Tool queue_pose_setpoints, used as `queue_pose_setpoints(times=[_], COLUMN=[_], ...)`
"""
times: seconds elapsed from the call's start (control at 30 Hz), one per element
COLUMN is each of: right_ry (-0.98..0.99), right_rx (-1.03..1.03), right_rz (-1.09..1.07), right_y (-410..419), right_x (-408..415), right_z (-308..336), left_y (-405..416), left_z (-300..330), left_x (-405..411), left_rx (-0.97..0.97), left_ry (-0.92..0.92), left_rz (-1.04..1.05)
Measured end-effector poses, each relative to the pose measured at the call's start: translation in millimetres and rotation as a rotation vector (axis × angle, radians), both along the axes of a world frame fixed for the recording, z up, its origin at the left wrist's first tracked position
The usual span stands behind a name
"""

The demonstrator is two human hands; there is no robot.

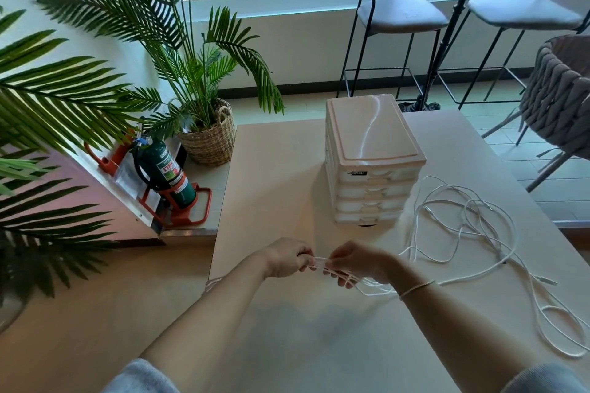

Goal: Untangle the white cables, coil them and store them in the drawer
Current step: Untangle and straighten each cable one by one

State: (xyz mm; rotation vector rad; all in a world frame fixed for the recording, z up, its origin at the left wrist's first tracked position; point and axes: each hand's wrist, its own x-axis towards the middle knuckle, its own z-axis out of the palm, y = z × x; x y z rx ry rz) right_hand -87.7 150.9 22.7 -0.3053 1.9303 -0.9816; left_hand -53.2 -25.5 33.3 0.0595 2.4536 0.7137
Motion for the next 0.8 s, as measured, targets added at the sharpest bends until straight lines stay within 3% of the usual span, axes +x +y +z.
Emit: queue_pose_setpoints(times=[0.2, 0.37, 0.73, 0.8], right_ry=[0.282, 0.388, 0.337, 0.225], right_rx=[0.15, 0.216, 0.18, 0.092], right_rz=[0.164, 0.177, 0.224, 0.206], right_y=[-8, -11, -7, -4], right_x=[-1, -2, -6, -6], right_z=[1, 6, 6, 7], left_y=[1, 1, 2, 1], left_z=[3, 4, 4, 3], left_x=[1, 1, 1, 0], left_rx=[-0.031, -0.052, 0.02, 0.033], left_ry=[-0.021, -0.022, -0.026, -0.026], left_rz=[-0.045, -0.047, -0.043, -0.028])
